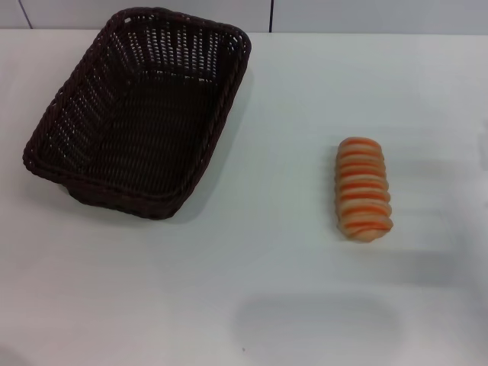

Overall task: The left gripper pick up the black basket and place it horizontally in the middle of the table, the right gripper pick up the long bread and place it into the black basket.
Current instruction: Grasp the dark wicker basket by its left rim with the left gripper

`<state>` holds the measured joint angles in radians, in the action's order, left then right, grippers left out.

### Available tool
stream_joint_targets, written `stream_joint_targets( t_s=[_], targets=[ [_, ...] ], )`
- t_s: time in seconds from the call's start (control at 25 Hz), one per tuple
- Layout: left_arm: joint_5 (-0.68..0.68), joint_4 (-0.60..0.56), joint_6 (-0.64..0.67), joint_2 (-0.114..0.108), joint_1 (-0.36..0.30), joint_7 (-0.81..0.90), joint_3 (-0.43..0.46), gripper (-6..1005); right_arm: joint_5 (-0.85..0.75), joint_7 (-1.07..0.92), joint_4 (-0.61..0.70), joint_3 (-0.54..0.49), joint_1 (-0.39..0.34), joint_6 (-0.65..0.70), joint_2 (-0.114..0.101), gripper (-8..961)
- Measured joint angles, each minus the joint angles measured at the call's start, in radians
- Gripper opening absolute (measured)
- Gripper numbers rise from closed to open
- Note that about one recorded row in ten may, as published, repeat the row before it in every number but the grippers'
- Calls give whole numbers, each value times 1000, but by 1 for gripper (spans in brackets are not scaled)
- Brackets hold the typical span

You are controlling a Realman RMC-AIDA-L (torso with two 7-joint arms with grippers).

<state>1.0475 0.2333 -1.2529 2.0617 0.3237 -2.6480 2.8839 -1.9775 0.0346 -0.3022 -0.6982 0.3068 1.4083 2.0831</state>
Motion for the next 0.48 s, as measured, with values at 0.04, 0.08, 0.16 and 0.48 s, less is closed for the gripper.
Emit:
stream_joint_targets(
  t_s=[0.04, 0.08, 0.16, 0.48],
  targets=[
    [0, 0, 0, 0, 0, 0, 0, 867, 0, 0, 0, 0, 0, 0, 0, 566],
    [0, 0, 0, 0, 0, 0, 0, 867, 0, 0, 0, 0, 0, 0, 0, 566],
    [0, 0, 2, 0, 3, 5, 0, 867, 0, 0, 0, -1, 0, -1, 0, 567],
    [0, 4, 3, 0, 6, 8, -1, 868, 0, 0, 0, -3, 0, -2, 0, 566]
  ],
)
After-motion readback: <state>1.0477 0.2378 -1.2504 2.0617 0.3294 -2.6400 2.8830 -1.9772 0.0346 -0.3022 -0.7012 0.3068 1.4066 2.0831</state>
